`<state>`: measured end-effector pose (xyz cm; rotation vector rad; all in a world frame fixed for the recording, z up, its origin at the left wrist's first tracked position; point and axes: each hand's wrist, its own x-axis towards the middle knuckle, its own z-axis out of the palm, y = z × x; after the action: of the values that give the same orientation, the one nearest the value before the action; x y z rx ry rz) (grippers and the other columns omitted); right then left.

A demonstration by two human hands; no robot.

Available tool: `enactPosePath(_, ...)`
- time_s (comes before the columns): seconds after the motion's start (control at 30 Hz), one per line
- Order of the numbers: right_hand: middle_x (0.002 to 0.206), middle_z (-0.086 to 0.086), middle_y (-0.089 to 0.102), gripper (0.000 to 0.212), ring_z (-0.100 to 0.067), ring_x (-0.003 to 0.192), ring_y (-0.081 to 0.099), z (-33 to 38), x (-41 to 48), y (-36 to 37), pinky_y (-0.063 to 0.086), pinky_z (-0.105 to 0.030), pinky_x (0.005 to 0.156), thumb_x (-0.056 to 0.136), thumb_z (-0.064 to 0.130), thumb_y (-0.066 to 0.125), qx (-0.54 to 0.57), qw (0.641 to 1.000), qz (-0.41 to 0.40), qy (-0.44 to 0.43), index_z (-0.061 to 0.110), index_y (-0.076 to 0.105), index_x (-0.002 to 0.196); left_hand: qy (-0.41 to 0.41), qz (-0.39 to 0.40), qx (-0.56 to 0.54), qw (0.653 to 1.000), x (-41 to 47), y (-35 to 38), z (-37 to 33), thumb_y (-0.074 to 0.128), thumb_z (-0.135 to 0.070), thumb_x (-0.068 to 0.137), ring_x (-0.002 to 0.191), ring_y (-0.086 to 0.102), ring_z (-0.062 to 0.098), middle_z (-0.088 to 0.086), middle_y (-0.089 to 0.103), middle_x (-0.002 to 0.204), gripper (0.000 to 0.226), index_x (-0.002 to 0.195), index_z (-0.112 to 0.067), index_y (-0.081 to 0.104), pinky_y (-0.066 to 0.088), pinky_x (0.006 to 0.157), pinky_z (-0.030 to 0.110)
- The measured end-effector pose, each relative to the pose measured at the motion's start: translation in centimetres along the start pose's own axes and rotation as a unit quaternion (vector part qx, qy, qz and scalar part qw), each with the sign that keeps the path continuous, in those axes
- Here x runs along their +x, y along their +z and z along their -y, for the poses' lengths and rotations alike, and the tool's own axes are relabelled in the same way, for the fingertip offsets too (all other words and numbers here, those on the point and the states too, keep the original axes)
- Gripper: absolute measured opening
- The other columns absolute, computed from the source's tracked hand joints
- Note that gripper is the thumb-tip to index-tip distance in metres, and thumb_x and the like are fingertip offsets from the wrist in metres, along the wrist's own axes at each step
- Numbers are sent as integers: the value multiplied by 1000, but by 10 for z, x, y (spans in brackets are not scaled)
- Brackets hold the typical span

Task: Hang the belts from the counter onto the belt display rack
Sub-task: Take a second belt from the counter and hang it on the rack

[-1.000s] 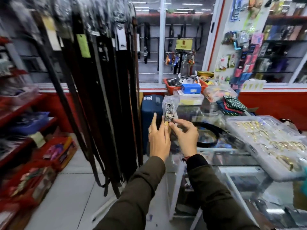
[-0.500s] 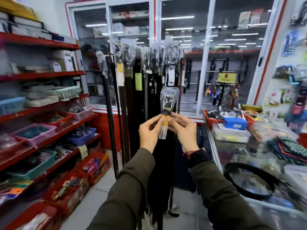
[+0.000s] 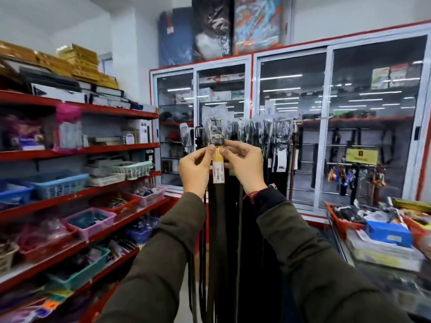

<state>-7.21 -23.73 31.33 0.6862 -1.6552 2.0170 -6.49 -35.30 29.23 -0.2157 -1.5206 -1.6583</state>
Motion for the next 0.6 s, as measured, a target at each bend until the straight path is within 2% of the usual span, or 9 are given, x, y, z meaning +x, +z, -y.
enactPosePath(0.13, 85, -8, 74, 29, -15, 75, 73, 5, 23, 18, 63, -25, 65, 86, 1, 72, -34, 999, 0, -20, -3, 70, 115, -9, -12, -6, 1000, 28, -5, -9, 73, -29, 90, 93, 74, 19, 9, 79, 96, 30, 106, -4, 78, 60, 87, 36)
enactPosePath(0.23, 98, -15, 78, 29, -25, 90, 76, 6, 36, 26, 62, -42, 84, 84, 9, 76, -73, 997, -15, -18, 2, 74, 112, -64, -5, -40, 997, 40, -5, -13, 74, -30, 89, 101, 74, 32, 17, 78, 101, 32, 106, -4, 78, 59, 95, 48)
enactPosePath(0.3, 102, -18, 77, 28, -29, 96, 75, 6, 43, 30, 61, -47, 88, 84, 11, 76, -81, 996, -23, -9, 2, 74, 110, -90, 3, -48, 995, 47, -6, -13, 74, -30, 89, 104, 73, 35, 20, 77, 105, 34, 108, -2, 76, 57, 98, 51)
enactPosePath(0.43, 103, -21, 76, 27, -30, 91, 76, 1, 51, 33, 65, -41, 71, 84, 6, 75, -80, 996, -34, 8, -2, 73, 109, -110, 19, -46, 993, 57, -5, -6, 75, -29, 88, 101, 73, 37, 23, 76, 107, 33, 107, -2, 77, 59, 92, 46)
enactPosePath(0.53, 103, -19, 76, 27, -30, 95, 75, -14, 56, 28, 62, -48, 84, 84, 8, 74, -118, 992, -43, 12, 1, 74, 110, -126, 36, -37, 991, 60, 0, 5, 74, -29, 89, 98, 74, 36, 23, 76, 105, 32, 107, -2, 77, 61, 82, 40)
enactPosePath(0.6, 104, -17, 77, 27, -28, 99, 74, -24, 58, 25, 59, -48, 90, 86, 9, 71, -152, 988, -41, 4, 4, 74, 112, -127, 42, -16, 991, 59, 5, 13, 71, -27, 92, 102, 73, 37, 21, 76, 107, 31, 111, -3, 76, 61, 87, 43)
